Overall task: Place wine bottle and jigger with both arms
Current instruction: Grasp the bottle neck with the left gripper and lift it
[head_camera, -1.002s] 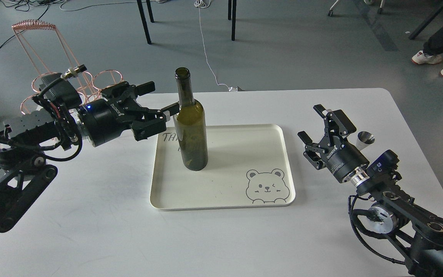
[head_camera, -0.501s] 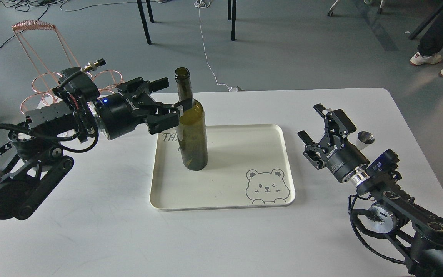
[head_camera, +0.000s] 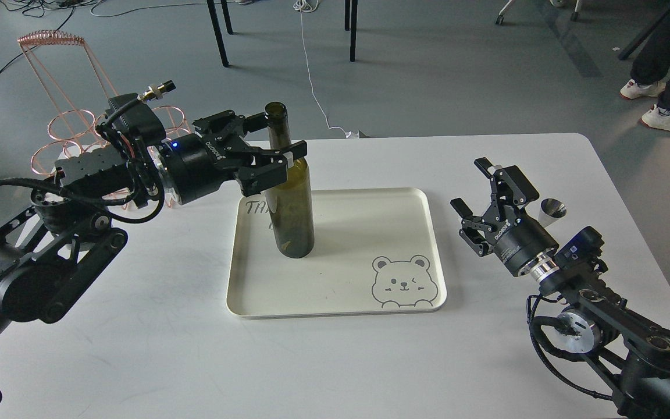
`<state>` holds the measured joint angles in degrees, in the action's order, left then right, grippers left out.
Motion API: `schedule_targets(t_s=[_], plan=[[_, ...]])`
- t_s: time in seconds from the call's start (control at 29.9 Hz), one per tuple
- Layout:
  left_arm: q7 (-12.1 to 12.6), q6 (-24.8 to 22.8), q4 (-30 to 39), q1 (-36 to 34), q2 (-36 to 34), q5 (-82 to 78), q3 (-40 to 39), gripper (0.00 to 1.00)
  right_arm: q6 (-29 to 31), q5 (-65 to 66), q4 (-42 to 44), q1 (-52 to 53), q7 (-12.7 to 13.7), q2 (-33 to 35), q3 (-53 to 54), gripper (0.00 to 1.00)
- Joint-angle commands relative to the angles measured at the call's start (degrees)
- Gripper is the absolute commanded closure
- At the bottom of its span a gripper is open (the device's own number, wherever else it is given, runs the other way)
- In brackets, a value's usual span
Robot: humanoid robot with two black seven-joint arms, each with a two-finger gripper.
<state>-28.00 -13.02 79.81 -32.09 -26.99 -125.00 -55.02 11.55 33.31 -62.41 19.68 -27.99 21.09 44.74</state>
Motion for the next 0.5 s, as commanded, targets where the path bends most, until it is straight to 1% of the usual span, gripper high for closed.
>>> schedule_targets(t_s=[0.0,0.1,0.2,0.23,0.3,0.4,0.47], plan=[[0.0,0.0,-0.1,-0.2,0.4,0.0,0.7,0.2,0.0,0.0,0.0,0.0,0.0,0.0,0.0,0.01],[0.0,0.0,-0.1,-0.5,0.3,0.0,1.5,0.34,0.0,0.0,0.0,0.0,0.0,0.0,0.0,0.01],[0.0,0.1,-0.1,-0.5,0.3,0.0,1.5,0.54,0.0,0.0,0.0,0.0,0.0,-0.1,0.0,0.01],[0.0,0.1,-0.1,-0.6,0.2,0.0,1.6,0.62,0.0,0.0,0.0,0.0,0.0,-0.1,0.0,0.01],[0.0,0.1,-0.1,-0.6,0.2,0.0,1.6,0.73,0.0,0.0,0.0,0.0,0.0,-0.1,0.0,0.01],[0.0,0.2,-0.1,-0.6,0.2,0.0,1.6,0.76,0.0,0.0,0.0,0.0,0.0,-0.1,0.0,0.01],[0.0,0.2,0.0,-0.6,0.2,0.0,1.6,0.8,0.0,0.0,0.0,0.0,0.0,-0.1,0.0,0.01]])
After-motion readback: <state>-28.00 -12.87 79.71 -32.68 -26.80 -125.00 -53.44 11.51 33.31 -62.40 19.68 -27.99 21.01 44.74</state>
